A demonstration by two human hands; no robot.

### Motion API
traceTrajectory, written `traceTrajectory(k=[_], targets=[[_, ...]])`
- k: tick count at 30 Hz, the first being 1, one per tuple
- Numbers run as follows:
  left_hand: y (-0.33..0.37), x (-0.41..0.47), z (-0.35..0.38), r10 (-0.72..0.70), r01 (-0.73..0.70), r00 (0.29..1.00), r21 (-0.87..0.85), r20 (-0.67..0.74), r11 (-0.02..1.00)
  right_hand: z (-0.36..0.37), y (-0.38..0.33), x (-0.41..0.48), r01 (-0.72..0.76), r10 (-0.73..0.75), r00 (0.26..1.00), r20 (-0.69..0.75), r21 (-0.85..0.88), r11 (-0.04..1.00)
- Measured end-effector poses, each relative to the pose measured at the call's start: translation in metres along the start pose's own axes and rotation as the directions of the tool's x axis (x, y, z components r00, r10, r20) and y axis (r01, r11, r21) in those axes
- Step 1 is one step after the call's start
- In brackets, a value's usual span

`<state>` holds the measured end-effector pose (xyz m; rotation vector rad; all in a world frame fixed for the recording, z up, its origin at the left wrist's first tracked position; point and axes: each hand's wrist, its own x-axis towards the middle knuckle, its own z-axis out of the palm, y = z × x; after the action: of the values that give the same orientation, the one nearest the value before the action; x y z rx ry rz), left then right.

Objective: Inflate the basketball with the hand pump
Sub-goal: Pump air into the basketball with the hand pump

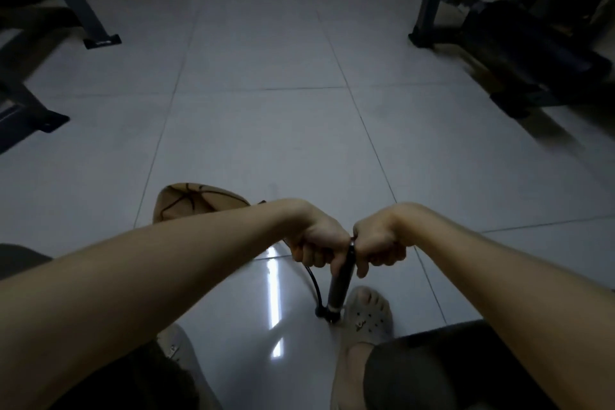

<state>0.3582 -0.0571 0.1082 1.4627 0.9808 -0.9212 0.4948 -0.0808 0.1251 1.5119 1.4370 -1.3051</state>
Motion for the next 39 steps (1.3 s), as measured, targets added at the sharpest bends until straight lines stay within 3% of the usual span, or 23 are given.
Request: traceTrajectory(k=[4,9,13,18,22,26,29,33,37,39], targets=[[-0.006,0.02,0.015,0.002,-0.001,0.999,-0.018,0.045,1.0,0.018,0.006,0.024,-0.018,0.018,0.999,0.045,0.021,1.0],[-0.001,0.008,0.016,-0.042,0.043,0.999,0.068,-0.015,0.997,0.022,0.001,0.009,-0.026,0.024,0.998,-0.063,-0.024,0.999],[0.019,-0.046,-0.016,-0.052,0.055,0.998,0.052,-0.047,0.997,-0.017,-0.01,-0.045,0.008,-0.011,0.992,-0.123,-0.019,1.0],[0.045,-0.143,-0.06,0.097,-0.095,0.982,0.024,-0.16,0.995,-0.075,-0.023,-0.133,0.111,-0.097,0.967,-0.234,0.046,0.993],[0.027,-0.092,-0.037,0.014,-0.008,0.992,0.047,-0.127,0.999,-0.047,-0.02,-0.089,0.051,-0.056,0.981,-0.184,-0.031,0.998],[-0.002,-0.018,-0.022,-0.012,0.013,0.993,0.01,-0.114,1.0,-0.017,-0.013,-0.017,0.089,-0.097,0.966,-0.241,-0.045,0.995],[-0.007,0.009,-0.02,-0.001,0.002,0.995,0.008,-0.102,1.0,-0.011,-0.001,0.011,0.085,-0.087,0.975,-0.205,-0.019,0.996],[-0.01,0.028,-0.013,-0.005,0.004,1.0,0.03,0.028,1.0,0.003,0.008,0.028,0.047,-0.042,0.994,-0.096,0.044,0.998],[-0.007,0.019,-0.004,-0.06,0.056,0.998,0.119,0.036,0.991,0.007,-0.001,0.022,-0.055,0.053,0.994,0.1,0.009,0.998],[-0.002,-0.004,-0.012,-0.09,0.085,0.995,0.131,0.031,0.988,-0.003,-0.009,0.005,-0.074,0.073,0.994,0.086,0.004,0.997]])
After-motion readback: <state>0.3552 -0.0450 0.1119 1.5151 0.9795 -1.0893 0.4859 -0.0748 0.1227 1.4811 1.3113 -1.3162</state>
